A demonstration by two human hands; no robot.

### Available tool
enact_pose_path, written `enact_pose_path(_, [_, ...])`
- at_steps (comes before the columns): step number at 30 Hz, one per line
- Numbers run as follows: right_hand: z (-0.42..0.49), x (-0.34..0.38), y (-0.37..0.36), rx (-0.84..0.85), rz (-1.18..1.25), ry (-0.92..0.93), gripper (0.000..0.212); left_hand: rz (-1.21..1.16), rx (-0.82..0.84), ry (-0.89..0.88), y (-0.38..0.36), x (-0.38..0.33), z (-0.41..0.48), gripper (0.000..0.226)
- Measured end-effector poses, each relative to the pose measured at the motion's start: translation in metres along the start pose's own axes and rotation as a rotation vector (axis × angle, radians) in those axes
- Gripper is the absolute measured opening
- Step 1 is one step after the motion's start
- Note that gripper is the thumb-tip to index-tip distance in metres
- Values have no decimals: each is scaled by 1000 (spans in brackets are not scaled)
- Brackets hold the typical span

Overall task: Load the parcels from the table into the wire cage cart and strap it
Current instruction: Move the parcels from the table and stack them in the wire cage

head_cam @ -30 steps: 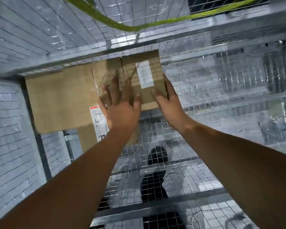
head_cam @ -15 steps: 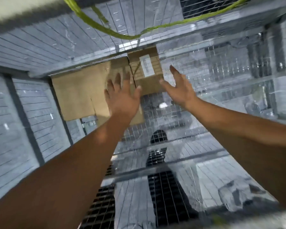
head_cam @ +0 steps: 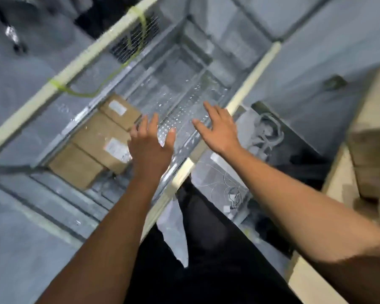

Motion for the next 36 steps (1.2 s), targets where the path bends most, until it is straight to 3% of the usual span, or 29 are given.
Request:
enact_pose_path(8, [-213,-105,115,-477,261,-335,70,29,174,-485,17,-136,-115,65])
enact_pose_path(14, [-337,-190,163,-792,447,-524,71,50,323,-803,-32,-240,-202,65])
enact_pose_path(20, [-443,-258,186,-995,686,-610,69,90,386,-1040,-70,-327,-301,62])
enact_pose_path(28, [-478,-312,205,-1140,899,-607,65,9,374,-1114,-98,-415,-340,63])
enact_pose_path(36, [-400,-350,276,-1224,930,-577,67,-76,378,-1066,-134,-532,-254,74])
Point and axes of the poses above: each hand's wrist, its own z-axis towards the middle knuckle, its own y-axis out of the back of the hand, x = y × z, the point moved 2 cm from there along z, towards the middle knuckle, and after that the axes turned 11 degrees about z, right-handed, at the moved point
